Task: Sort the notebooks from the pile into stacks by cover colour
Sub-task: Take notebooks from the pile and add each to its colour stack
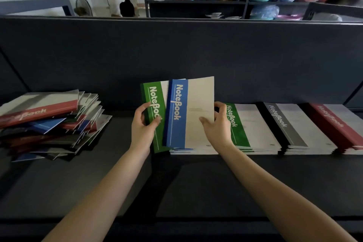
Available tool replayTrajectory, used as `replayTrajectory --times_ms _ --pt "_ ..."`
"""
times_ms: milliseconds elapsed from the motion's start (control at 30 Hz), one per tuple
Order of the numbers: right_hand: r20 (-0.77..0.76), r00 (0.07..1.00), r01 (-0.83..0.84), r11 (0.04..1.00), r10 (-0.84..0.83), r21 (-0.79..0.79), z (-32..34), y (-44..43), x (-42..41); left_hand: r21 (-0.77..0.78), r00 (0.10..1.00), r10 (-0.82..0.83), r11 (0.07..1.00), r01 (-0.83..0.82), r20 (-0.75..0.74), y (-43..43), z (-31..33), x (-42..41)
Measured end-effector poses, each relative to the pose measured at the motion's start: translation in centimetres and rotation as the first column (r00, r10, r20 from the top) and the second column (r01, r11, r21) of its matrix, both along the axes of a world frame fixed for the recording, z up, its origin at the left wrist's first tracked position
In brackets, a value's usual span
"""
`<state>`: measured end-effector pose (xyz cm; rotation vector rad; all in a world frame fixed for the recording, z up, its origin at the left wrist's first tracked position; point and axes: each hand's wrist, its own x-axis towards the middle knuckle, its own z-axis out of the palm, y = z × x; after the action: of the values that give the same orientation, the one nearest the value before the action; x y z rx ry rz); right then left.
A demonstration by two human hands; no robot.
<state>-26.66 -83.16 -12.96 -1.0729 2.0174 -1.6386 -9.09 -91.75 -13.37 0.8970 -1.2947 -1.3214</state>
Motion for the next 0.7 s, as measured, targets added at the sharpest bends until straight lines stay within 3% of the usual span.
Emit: replayTrajectory --times_ms 433,700 --pt "-0.169 0.986 0.041 0.974 -0.003 0.221 -1.5 -1.4 -1.9 0.04 0.985 0.169 0.985 -0.167 -0.045 -1.5 0.1 5.5" --pt "-0.185 0.983 0.068 0.927 0.001 0.369 -2.8 -2.1 -2.2 0.031 0.982 0.185 0.983 -0.183 -0.042 -1.9 0.0 6.9"
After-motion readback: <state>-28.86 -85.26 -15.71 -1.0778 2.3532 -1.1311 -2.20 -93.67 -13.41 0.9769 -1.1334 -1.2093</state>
